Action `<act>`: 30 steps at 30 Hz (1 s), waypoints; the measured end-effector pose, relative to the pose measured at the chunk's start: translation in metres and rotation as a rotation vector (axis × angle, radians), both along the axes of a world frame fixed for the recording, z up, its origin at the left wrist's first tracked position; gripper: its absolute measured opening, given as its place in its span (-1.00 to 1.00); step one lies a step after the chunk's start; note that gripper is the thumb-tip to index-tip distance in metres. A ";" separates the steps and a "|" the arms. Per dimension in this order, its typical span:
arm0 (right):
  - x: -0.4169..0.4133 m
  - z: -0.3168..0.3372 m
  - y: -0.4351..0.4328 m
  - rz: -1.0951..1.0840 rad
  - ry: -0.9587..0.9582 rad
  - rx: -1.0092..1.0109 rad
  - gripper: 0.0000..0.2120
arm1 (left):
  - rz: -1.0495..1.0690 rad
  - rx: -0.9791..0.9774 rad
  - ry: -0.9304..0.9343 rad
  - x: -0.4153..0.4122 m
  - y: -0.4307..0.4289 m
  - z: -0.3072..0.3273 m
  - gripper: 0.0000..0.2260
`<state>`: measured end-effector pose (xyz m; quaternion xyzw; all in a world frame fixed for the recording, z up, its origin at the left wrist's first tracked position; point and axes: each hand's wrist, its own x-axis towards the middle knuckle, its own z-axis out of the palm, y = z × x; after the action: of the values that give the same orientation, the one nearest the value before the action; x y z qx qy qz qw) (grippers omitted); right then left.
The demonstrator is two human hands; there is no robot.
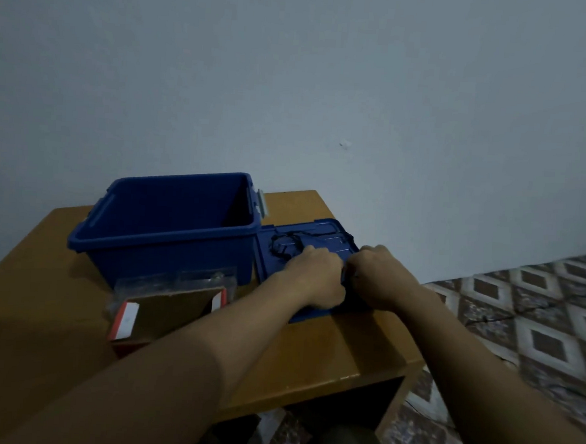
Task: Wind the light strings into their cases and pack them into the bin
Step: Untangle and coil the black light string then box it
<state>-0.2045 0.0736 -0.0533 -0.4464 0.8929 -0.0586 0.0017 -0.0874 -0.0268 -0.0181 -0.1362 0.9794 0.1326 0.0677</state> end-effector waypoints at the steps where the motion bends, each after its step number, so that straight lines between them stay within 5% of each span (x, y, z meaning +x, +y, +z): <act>1: 0.000 0.000 0.002 0.011 -0.007 -0.020 -0.81 | 0.008 -0.005 0.007 -0.001 0.001 -0.003 -0.83; 14: 0.042 0.064 0.049 0.007 -0.115 -0.516 -0.90 | 0.122 0.057 0.537 0.024 -0.002 0.011 -0.93; 22: 0.087 0.112 0.074 0.066 -0.308 -0.788 -0.88 | 0.203 0.621 0.660 0.086 0.003 0.065 -0.74; 30: 0.147 0.149 0.084 0.260 -0.426 -0.877 -0.91 | 0.152 1.070 0.648 0.166 0.018 0.097 -0.79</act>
<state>-0.0579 0.1579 0.0953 -0.4906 0.7012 -0.5173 0.0036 0.0787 -0.0083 0.0785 -0.1058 0.7358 0.6432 -0.1835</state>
